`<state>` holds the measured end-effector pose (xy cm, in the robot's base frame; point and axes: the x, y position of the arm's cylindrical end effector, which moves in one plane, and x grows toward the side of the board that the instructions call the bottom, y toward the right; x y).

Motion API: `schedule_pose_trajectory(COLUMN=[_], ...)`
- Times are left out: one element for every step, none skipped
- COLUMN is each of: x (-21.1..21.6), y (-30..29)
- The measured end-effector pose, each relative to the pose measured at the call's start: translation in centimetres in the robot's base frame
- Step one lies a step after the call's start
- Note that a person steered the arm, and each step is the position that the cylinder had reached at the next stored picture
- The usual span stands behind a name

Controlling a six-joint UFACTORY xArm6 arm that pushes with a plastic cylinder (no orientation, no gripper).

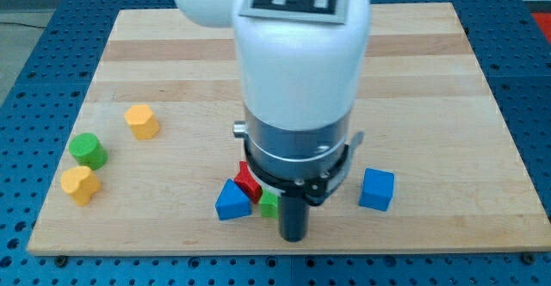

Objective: Move the red star to the top of the green star

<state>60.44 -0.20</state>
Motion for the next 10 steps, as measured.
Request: schedule_pose_trajectory(x=[-3.9, -4.8, -2.3, -4.0, -6.1, -6.1, -6.1, -6.3, -8.0, -8.4], y=[-0.1, 0.8, 2.7, 4.5, 4.2, 1.9, 1.9, 2.8, 8.0, 7.3])
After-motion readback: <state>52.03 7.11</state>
